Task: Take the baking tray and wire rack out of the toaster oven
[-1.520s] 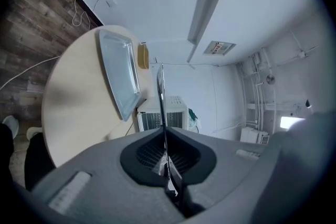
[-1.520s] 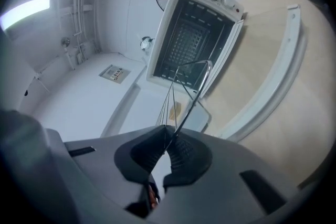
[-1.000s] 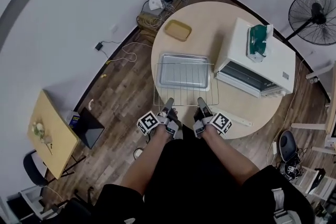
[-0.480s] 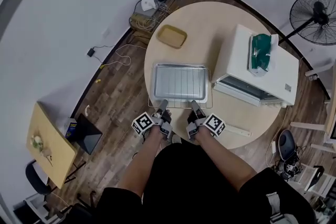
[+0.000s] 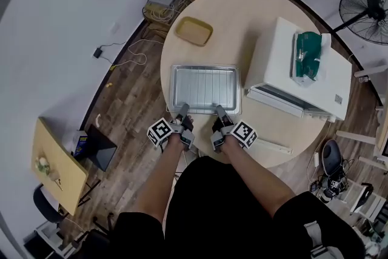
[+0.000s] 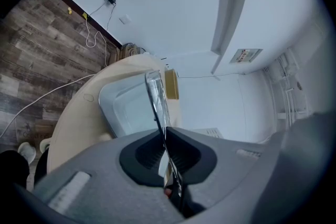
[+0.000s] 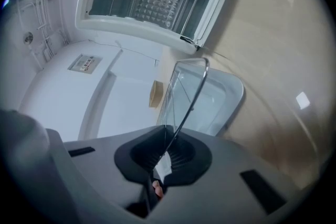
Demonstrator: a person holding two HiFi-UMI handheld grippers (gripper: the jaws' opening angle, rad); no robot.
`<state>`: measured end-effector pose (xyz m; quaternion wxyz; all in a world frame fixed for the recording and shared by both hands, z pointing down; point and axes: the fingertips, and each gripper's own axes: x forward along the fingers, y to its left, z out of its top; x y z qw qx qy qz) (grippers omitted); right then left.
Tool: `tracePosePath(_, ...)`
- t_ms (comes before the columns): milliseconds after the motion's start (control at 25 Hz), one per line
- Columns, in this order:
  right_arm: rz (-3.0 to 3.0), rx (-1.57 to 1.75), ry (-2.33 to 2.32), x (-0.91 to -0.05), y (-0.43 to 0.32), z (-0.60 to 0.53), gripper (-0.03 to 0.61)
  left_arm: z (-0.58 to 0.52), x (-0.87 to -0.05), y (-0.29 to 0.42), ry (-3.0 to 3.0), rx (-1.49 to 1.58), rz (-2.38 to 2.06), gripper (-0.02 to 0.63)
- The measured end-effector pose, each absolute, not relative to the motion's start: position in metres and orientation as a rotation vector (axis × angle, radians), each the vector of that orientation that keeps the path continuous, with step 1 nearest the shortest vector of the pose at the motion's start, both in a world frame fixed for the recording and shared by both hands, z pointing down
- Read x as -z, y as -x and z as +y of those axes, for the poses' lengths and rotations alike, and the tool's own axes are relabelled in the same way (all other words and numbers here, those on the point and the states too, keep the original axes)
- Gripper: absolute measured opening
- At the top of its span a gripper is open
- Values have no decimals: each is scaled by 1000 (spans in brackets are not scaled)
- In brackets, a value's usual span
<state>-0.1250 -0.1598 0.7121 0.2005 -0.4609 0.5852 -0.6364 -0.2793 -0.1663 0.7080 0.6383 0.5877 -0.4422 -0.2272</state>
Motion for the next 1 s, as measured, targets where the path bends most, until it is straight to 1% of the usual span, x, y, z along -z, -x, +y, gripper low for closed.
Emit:
tracePosePath(400,1491,1949,1231,-729,127,-168,12,-173,-728,279,-1323,376,-1004,21)
tracePosePath(480,1471,1967,1265,-732,125,-167,22,-172,-730,279,-1335,307,-1008,21)
tracePosePath(680,1472,2018,1359,-734,125,-164,77,-168,-734,281,-1339,209,-1051,23)
tracePosePath(760,1483,2037,1391,-732,126,-163,108,-166,-735,283,-1332,188,-1059,36)
tracePosePath(840,1494,2065,1417,-731,127,-163,123,-165,-735,281,-1328,163,-1044,61)
tracePosePath(1000,1512,2153,1458,-735,126,-157,138,-159,-735,277,-1312,108,-1023,106)
